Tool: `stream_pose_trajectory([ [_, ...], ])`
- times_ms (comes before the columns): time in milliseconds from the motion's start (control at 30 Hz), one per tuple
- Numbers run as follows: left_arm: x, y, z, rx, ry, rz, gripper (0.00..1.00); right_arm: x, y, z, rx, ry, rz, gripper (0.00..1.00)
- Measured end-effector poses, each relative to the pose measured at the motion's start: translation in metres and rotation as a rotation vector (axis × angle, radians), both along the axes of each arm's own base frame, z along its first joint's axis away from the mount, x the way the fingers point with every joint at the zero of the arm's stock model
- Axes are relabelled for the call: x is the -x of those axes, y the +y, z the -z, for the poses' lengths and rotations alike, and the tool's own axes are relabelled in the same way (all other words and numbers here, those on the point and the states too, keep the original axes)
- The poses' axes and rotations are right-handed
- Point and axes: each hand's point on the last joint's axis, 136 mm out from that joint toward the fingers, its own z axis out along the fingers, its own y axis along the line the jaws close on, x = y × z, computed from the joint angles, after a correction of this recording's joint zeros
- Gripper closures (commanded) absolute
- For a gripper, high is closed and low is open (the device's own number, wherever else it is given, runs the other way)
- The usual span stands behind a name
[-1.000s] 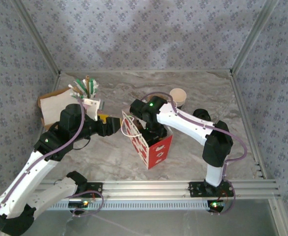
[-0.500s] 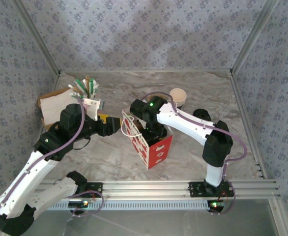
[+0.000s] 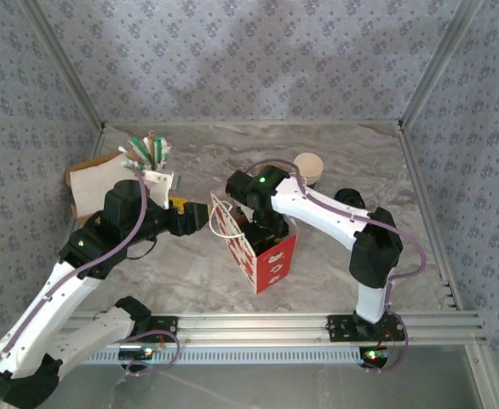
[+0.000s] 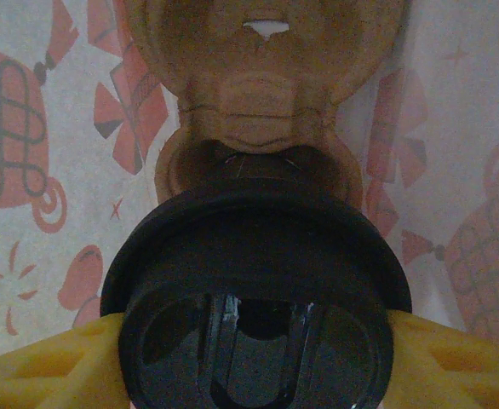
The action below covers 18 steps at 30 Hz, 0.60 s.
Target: Pack the takeout coffee
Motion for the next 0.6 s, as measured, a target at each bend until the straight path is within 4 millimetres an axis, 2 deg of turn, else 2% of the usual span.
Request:
stream_pose_trajectory([
  [600,-0.0009,-0.0001,0.0013,-0.001,0.000,-0.003,0.23,-0.0037,0.0013,0.0054,-0.021,0.004,0.011,0.37],
])
